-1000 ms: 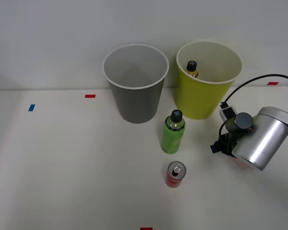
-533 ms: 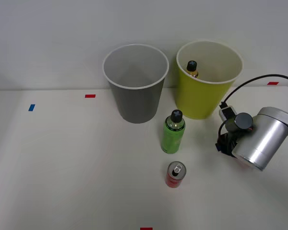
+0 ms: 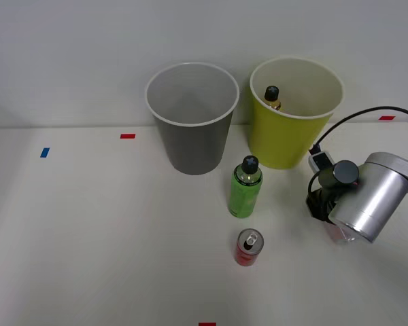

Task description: Put cans in the gray bin, plastic bottles in the light green bin

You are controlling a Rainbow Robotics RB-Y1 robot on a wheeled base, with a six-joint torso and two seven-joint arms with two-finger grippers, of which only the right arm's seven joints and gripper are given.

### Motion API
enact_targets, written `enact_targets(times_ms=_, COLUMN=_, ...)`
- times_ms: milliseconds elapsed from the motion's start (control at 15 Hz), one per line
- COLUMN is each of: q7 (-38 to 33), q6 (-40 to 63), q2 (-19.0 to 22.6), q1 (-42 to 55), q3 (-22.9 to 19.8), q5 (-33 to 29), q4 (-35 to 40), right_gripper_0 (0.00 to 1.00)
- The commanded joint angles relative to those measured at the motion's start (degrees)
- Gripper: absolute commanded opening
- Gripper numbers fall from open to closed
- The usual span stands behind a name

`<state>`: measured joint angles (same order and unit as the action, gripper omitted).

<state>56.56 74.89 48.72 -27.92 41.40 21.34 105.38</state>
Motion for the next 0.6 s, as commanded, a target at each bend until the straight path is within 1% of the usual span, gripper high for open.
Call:
enact_targets(times_ms=67, q7=0.04, q6=-0.01, q2=-0.03, q1=0.05, q3=0.0, q5=-0.77, q4=0.35, right_gripper_0=0.1)
enact_targets(times_ms=267, q7=-0.66, q6=0.87, q2=0.06, q1=0.05, q3=-0.26, q5=-3.67, q4=1.76, right_gripper_0=0.1)
enact_targets(times_ms=333, q7=-0.75, q6=2.54, q2=0.06, q1=0.32, q3=-1.23, q5=-4.02, q4=2.99, right_gripper_0=0.1)
enact_targets(times_ms=400, q7=-0.75, q6=5.35, q2=-0.03, q1=1.37, q3=-3.34, q5=-4.02, q4=5.1, right_gripper_0=0.1)
enact_targets(times_ms=533, q7=-0.92, q6=9.48, q2=0.06, q1=5.59, q3=-9.4, q5=-4.02, q4=11.96, right_gripper_0=0.1)
enact_targets(times_ms=600, q7=-1.01, q6=10.8, q2=0.15, q1=8.49, q3=-13.1, q5=-3.94, q4=15.74, right_gripper_0=0.1)
